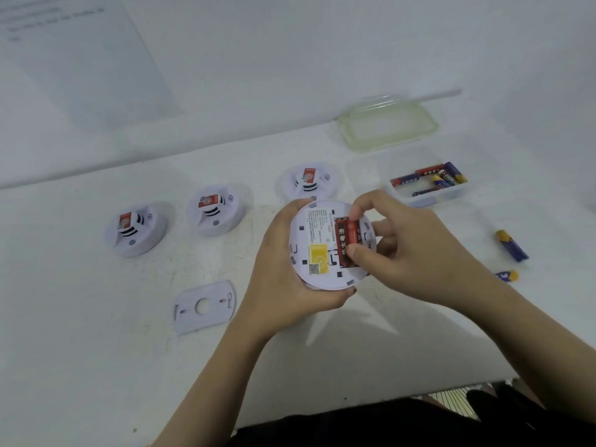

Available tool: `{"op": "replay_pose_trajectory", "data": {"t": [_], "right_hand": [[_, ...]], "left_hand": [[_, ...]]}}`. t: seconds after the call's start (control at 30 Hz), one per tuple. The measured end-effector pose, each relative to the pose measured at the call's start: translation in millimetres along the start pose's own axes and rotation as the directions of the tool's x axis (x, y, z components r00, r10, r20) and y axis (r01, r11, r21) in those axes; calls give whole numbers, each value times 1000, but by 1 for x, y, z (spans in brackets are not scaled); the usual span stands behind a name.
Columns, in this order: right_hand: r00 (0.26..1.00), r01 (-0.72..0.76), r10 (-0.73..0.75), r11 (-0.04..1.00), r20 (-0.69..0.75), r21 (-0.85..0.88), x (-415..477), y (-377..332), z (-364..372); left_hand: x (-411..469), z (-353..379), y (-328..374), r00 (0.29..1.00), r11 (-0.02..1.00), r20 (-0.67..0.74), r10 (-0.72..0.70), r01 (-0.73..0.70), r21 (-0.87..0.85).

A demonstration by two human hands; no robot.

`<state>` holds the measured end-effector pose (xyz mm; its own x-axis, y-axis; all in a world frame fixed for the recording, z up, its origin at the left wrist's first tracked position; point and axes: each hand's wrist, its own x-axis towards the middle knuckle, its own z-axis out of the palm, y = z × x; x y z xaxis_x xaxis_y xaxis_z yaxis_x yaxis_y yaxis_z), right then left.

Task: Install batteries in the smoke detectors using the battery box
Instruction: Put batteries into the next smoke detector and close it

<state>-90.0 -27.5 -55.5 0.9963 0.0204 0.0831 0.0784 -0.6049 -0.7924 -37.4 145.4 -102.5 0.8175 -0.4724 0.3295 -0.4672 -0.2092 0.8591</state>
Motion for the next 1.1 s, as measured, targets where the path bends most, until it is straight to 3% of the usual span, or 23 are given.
{"op": "replay_pose_trajectory", "data": {"t": [0.27,0.37,0.43,0.53,0.67,0.73,0.9,1.0,1.1], "right_hand": [[999,40,-41,993,4,112,-6,18,-18],[995,56,-47,993,-87,107,-7,30,-21],[975,97,-89,995,-204,29,-8,38,-22],[886,191,-253,963,-390,-191,-10,51,-26],[815,259,-358,928,-455,-268,-16,60,-33],[812,268,-345,937,-470,-224,-19,62,-37],[820,248,-170,966,-546,72,-28,69,-54],[857,110,-82,994,-508,26,-37,86,-64],[956,-41,0,990,-293,-135,-45,109,-71]], "left_hand": [[9,21,4,999,1000,-35,13,-12,15],[14,31,6,999,1000,-40,17,-17,0],[17,40,6,999,1000,-42,22,-21,10],[22,54,4,999,998,-38,35,-33,55],[27,67,5,997,995,-54,63,-59,80],[29,73,7,996,995,-64,59,-54,83],[34,79,-3,997,992,-74,25,-15,123],[34,78,-11,996,989,-87,1,12,149],[34,80,-11,996,990,-91,5,8,142]]}}
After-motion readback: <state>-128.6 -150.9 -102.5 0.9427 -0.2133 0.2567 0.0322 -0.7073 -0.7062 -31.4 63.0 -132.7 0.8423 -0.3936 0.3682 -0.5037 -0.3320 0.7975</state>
